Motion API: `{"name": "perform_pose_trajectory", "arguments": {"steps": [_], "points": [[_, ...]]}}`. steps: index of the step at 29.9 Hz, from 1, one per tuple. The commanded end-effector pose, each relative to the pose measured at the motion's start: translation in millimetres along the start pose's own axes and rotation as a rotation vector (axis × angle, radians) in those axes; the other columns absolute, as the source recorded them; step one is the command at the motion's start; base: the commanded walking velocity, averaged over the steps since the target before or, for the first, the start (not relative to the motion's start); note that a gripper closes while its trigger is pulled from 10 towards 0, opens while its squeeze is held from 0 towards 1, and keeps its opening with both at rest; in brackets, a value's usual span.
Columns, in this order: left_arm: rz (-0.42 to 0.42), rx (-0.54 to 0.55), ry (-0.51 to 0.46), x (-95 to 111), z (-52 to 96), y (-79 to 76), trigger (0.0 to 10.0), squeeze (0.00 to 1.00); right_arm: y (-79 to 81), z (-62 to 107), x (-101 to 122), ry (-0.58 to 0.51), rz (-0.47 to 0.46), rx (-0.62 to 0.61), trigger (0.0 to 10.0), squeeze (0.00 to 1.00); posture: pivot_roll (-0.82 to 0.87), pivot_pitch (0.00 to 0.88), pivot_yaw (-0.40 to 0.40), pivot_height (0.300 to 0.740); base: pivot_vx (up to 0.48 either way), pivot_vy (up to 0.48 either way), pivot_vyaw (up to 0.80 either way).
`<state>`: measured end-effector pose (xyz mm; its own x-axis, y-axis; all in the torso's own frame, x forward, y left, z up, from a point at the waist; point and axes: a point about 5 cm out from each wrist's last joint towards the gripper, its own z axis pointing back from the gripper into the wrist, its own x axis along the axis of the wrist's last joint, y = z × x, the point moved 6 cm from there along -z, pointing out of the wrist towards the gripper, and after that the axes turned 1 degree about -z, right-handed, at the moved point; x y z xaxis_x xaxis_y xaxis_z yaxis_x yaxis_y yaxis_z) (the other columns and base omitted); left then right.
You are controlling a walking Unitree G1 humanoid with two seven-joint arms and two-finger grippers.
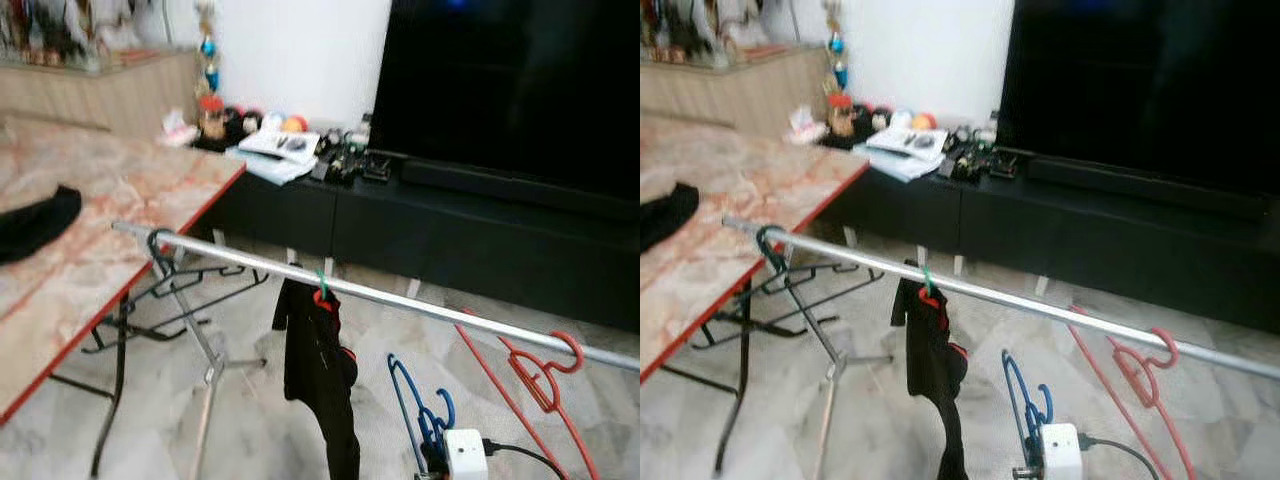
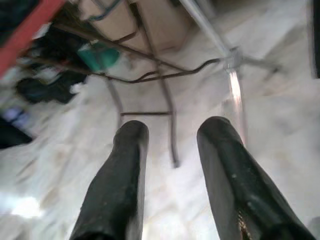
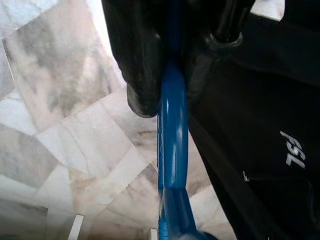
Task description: Hang hanger
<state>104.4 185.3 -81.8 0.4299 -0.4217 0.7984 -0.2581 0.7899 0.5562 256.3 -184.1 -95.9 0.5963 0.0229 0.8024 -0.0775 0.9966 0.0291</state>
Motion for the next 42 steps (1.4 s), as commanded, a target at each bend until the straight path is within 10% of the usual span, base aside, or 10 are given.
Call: {"name": "perform_pose_trajectory", "arguments": {"steps": [1,13,14,15,16,18,26,31,42], "points": [[-0.031,-0.447,0.080,-2.5,99.6,-83.2,10.0,0.00,-2.5,-1.0,7.1,-0.032,-0.005,-0.014,10.0,0.00,0.12,0.000,-0.096,0.740,0.000,0.000,0.00],[-0.054,-0.375,-0.027,9.9,102.8,-77.7,10.0,0.00,-2.1,-1.3,7.9,-0.033,0.012,-0.012,10.0,0.00,0.12,0.000,-0.103,0.740,0.000,0.000,0.00],[-0.016,-0.329,0.061,-1.0,51.1,-65.4,10.0,0.00,-2.1,-1.3,7.8,-0.032,0.013,-0.011,10.0,0.00,0.12,0.000,-0.104,0.740,0.000,0.000,0.00],[0.156,-0.230,0.112,28.5,-107.7,-9.5,10.0,0.00,-1.7,-1.4,7.9,-0.031,0.018,-0.007,10.0,0.00,0.12,0.000,-0.107,0.740,0.000,0.000,0.00],[0.156,-0.230,0.112,28.5,-107.7,-9.5,10.0,0.00,-1.7,-1.4,7.9,-0.031,0.018,-0.007,10.0,0.00,0.12,0.000,-0.107,0.740,0.000,0.000,0.00],[0.283,-0.230,0.089,59.1,-156.0,14.1,10.0,0.00,-1.5,-1.5,8.0,-0.030,0.024,-0.004,10.0,0.00,0.12,0.000,-0.111,0.740,0.000,0.000,0.00],[0.201,-0.149,0.177,53.8,-184.6,46.6,10.0,0.00,-2.3,-1.6,8.5,-0.026,0.035,0.004,10.0,0.00,0.13,0.000,-0.123,0.740,0.000,0.000,0.00],[0.207,-0.364,0.201,54.9,-183.4,29.3,10.0,0.00,-2.3,-1.6,8.6,-0.029,0.031,-0.001,10.0,0.00,0.12,0.000,-0.116,0.740,0.000,0.000,0.00],[0.154,-0.479,0.257,38.0,-164.2,7.0,10.0,0.00,1.2,-1.7,9.4,-0.039,0.019,0.012,10.0,0.00,0.13,0.000,-0.106,0.740,0.000,0.000,0.00]]}}
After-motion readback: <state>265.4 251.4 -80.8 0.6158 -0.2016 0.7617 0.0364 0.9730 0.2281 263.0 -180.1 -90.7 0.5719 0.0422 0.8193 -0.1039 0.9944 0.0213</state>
